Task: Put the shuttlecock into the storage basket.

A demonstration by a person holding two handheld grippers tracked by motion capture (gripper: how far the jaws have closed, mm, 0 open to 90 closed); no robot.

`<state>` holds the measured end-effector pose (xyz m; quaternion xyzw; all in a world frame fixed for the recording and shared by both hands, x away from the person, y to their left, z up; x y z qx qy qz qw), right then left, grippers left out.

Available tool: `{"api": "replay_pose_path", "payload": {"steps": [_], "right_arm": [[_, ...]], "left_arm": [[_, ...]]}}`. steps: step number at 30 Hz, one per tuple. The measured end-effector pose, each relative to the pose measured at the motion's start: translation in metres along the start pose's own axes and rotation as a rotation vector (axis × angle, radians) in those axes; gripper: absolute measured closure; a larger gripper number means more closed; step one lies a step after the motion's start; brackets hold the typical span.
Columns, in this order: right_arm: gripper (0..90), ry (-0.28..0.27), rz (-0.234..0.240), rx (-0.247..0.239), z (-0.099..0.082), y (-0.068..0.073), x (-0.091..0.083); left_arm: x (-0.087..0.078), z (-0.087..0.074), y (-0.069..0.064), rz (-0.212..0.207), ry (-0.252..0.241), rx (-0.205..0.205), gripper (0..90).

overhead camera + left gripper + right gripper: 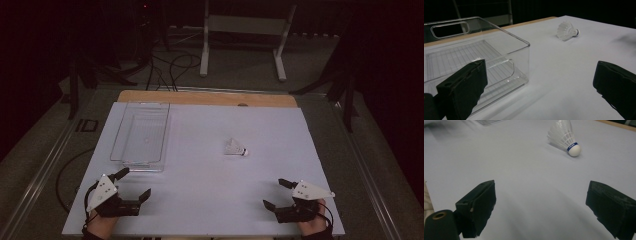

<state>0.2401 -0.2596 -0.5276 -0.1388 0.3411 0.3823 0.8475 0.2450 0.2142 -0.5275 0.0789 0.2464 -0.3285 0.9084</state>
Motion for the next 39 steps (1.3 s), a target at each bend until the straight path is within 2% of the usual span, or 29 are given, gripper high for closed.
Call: {"api": "replay_pose_path", "payload": {"steps": [13,20,24,34,39], "right_arm": [[9.3,-0.014,-0.017,-0.019,0.004,0.002,0.001],[9.3,-0.021,-0.034,-0.028,0.002,0.0,0.005],[9.4,-0.019,-0.039,-0.038,0.002,0.002,0.007],[9.4,-0.026,-0.024,-0.038,0.004,0.003,0.008],[9.4,-0.032,-0.031,-0.037,0.005,0.002,0.006]], "left_arm": [[-0.003,0.0,0.0,-0.009,0.005,0.001,0.1],[-0.005,0.013,-0.004,-0.037,0.0,0.015,0.1],[-0.007,0.022,-0.005,-0.055,-0.003,0.006,0.2],[-0.004,0.044,-0.009,-0.089,0.086,0.07,0.1],[-0.001,0.056,-0.012,-0.119,0.099,0.074,0.1]]}}
Point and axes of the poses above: each handheld gripper's, and its own axes: x roughly forward along the jaws, z roughly out of its top, y roughly to its left, the point moved 5 cm from there along x, roughly forward along the jaws, and after that the axes turned 12 degrees about y, right-handed, at the moved point
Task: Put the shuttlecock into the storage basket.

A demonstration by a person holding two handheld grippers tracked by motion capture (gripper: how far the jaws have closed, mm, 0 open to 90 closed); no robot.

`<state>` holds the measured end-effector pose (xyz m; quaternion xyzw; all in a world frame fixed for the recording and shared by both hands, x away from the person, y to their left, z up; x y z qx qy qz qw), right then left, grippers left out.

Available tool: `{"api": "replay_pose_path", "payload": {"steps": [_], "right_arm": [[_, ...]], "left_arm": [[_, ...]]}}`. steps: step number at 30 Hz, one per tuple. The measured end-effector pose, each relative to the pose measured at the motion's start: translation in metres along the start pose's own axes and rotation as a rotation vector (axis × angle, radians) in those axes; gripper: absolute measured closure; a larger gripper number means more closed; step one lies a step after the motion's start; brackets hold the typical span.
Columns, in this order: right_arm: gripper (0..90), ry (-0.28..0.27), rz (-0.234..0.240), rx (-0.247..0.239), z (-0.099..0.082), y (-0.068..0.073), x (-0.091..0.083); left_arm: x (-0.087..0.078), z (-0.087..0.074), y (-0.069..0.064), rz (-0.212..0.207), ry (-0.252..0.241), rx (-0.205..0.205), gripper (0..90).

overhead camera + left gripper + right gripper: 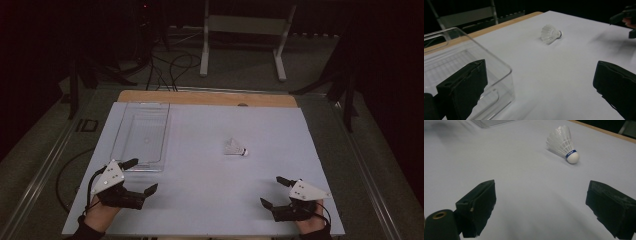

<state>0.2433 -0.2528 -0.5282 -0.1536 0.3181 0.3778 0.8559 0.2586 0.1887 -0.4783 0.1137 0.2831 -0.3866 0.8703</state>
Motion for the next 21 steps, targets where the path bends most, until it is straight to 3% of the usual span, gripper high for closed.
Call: {"api": "replay_pose_path", "payload": {"steps": [9,21], "right_arm": [[9.4,0.0,0.0,0.0,0.001,0.001,0.0],[9.4,-0.005,0.013,0.01,0.001,0.0,-0.002]], "left_arm": [[0.007,0.021,-0.007,-0.035,0.052,0.073,0.1],[0.029,0.04,-0.024,-0.096,0.124,0.145,0.1]]}}
Point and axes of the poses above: each handheld gripper's, and its own axes: x roughly forward along the jaws, z roughly out of its top, y roughly to its left, the point moved 5 cm from there along x, roughly forward along the jaws, and after that the axes turned 12 degrees about y, right-handed, at the moved point
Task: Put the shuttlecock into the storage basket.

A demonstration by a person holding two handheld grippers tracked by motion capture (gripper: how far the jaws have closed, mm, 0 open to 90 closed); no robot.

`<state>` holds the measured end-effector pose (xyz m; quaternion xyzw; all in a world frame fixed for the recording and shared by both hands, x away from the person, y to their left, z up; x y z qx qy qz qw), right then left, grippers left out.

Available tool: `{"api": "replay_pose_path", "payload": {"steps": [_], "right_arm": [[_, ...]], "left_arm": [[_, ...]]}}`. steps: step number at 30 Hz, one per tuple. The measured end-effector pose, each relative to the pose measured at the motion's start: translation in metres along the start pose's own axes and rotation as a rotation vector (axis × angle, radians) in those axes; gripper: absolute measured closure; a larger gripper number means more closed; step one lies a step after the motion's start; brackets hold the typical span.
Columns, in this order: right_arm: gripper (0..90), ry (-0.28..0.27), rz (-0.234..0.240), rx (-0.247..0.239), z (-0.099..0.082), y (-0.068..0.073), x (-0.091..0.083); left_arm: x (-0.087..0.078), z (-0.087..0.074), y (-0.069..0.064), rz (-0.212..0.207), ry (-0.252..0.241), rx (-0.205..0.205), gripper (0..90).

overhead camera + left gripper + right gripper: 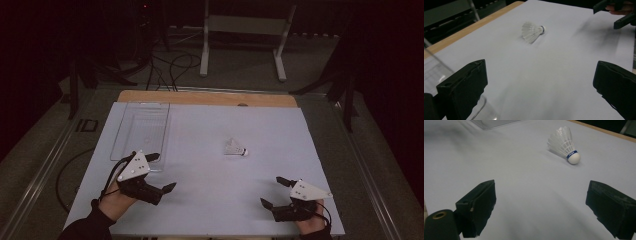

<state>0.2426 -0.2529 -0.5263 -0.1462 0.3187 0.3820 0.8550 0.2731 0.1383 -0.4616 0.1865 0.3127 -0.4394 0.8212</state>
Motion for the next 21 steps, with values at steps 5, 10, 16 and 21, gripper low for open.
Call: {"api": "replay_pose_path", "payload": {"steps": [5,10,16,21], "right_arm": [[9.4,0.003,0.0,0.0,0.0,0.0,0.0],[9.4,0.002,0.003,0.003,0.0,0.0,0.001],[9.3,0.003,0.002,0.005,0.0,-0.001,0.001],[9.3,0.001,0.008,0.011,0.0,0.0,0.001]], "left_arm": [[0.005,0.009,-0.003,-0.037,0.016,0.018,0.1],[0.012,0.017,-0.005,-0.042,0.039,0.039,0.1],[0.018,0.025,-0.007,-0.044,0.075,0.068,0.2],[0.023,0.032,-0.008,-0.058,0.098,0.078,0.1]]}}
Point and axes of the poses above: each handheld gripper's, and its own axes: x roughly forward along the jaws, z roughly out of its top, y roughly to its left, the point moved 5 cm from there along x, roughly forward along the jaws, and after that the axes turned 12 degrees about y, right-handed, at the moved point
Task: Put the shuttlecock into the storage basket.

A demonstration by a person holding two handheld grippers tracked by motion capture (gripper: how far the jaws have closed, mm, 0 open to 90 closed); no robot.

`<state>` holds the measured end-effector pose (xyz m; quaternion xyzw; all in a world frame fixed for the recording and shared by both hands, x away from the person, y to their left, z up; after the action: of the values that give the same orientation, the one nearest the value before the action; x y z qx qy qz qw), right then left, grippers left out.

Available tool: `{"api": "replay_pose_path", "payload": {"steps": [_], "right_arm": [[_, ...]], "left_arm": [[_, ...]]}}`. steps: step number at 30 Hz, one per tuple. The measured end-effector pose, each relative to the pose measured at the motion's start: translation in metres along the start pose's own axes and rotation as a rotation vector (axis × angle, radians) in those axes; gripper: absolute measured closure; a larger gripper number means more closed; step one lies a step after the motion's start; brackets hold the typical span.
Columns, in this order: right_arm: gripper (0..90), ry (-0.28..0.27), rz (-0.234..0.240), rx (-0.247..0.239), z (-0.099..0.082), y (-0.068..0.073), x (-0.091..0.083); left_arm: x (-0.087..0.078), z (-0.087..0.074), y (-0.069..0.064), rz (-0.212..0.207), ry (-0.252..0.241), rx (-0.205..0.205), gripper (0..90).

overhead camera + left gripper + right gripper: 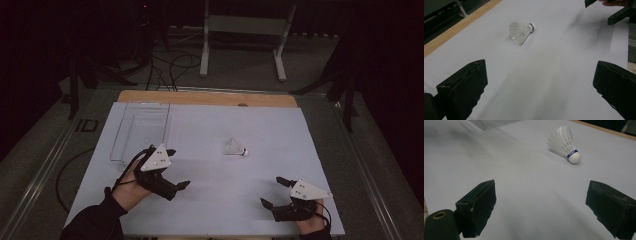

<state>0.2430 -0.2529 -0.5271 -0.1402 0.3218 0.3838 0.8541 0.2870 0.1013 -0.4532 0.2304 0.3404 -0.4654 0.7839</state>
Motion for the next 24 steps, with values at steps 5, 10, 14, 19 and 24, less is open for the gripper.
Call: {"api": "replay_pose_path", "payload": {"steps": [5,10,14,19,24], "right_arm": [[9.4,0.001,0.001,0.003,0.0,0.0,0.0],[9.4,0.0,0.002,0.003,0.0,0.0,0.0],[9.4,0.0,0.002,0.003,0.0,0.0,0.0],[9.4,0.0,0.003,0.0,0.0,-0.001,0.0],[9.3,0.001,0.005,0.003,0.0,-0.001,0.001]], "left_arm": [[0.007,0.006,-0.001,-0.018,0.033,0.017,0.2],[0.014,0.011,0.002,-0.026,0.065,0.014,0.2],[0.02,0.013,0.004,-0.042,0.084,0.012,0.2],[0.024,0.018,0.005,-0.046,0.116,0.027,0.2],[0.029,0.025,0.005,-0.069,0.138,0.044,0.1]]}}
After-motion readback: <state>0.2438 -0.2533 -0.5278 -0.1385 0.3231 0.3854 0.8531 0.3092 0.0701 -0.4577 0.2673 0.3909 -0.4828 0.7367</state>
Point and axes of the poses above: each handheld gripper's, and its own axes: x roughly forward along the jaws, z roughly out of its top, y roughly to its left, the point moved 5 cm from there along x, roughly forward along the jaws, and after that the axes turned 12 degrees about y, right-handed, at the moved point
